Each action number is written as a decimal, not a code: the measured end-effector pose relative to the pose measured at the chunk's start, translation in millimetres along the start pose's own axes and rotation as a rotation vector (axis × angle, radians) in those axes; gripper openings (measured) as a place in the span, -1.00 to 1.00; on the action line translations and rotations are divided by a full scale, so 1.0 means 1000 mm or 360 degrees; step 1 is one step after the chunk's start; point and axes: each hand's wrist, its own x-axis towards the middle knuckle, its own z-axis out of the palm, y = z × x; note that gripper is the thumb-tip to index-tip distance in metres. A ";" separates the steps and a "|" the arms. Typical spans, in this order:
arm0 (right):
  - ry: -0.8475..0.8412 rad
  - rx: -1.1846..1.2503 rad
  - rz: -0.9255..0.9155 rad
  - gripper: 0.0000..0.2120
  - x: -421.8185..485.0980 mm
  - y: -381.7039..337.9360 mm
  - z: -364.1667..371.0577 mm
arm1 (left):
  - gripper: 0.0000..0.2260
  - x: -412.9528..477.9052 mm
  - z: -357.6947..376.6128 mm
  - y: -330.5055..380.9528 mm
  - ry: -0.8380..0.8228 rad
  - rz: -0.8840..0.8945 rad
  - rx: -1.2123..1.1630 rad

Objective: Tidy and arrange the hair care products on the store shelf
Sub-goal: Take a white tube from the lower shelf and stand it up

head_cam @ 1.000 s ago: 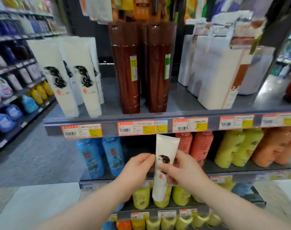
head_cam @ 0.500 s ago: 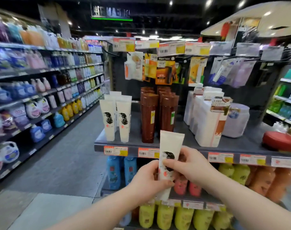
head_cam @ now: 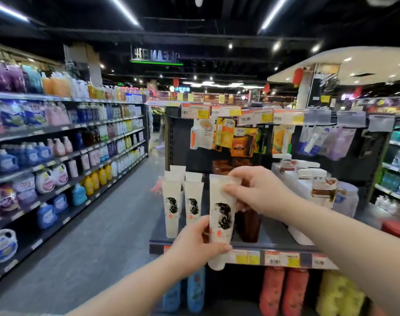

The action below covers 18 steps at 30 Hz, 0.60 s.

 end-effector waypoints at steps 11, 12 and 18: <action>0.0618 -0.0200 -0.0253 -0.85 0.094 -0.040 -0.001 | -0.71 0.081 -0.123 0.036 0.0389 0.0348 0.0195; 0.0656 -0.0247 -0.0273 -0.82 0.099 -0.040 0.001 | -0.75 0.088 -0.130 0.035 0.0401 0.0356 0.0202; 0.0661 -0.0543 -0.0343 -0.85 0.132 -0.025 0.015 | -0.86 0.123 -0.150 0.016 0.0426 0.0281 0.0352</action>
